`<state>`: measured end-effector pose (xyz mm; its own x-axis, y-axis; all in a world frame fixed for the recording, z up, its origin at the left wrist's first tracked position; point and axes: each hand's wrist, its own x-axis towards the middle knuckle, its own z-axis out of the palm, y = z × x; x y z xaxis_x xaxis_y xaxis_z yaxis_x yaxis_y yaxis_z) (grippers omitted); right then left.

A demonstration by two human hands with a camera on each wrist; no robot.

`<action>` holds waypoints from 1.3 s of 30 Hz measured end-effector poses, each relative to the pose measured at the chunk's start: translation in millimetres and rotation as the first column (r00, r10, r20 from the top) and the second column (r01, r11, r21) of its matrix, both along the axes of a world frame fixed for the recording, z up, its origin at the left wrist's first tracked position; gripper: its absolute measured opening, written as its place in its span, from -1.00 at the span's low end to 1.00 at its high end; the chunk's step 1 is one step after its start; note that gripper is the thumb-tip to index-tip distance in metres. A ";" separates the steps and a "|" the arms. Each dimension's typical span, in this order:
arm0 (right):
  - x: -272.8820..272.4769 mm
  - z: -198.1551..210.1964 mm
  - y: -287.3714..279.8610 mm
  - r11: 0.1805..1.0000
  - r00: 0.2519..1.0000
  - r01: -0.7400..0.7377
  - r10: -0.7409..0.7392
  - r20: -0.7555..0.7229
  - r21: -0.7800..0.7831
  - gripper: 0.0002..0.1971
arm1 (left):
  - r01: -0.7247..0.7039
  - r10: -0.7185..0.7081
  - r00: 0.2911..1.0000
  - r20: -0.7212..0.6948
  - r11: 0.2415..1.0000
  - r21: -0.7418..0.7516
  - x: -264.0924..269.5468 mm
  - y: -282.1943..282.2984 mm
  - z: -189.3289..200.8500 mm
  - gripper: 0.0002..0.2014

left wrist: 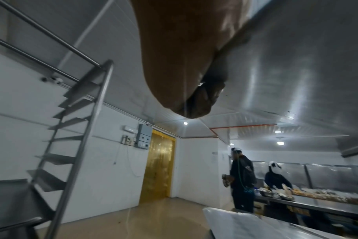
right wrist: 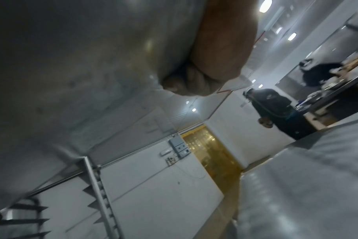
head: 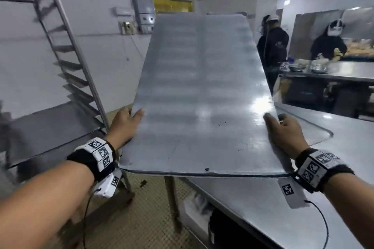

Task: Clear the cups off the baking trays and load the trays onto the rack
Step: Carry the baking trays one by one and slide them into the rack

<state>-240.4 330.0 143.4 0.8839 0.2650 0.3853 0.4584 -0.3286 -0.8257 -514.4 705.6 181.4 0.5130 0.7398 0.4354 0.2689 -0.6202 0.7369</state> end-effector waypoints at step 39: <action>-97.0 -29.3 236.8 0.430 0.466 -0.882 0.853 -0.234 -0.190 -0.54 | -0.792 0.759 0.601 -0.250 0.525 -0.312 -307.4 -142.4 -77.5 -0.04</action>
<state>-337.4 566.8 114.1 0.1547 0.9818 0.1100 0.5547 0.0058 -0.8320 -821.8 563.3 103.9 -0.3232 0.9455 0.0399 0.5755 0.1629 0.8014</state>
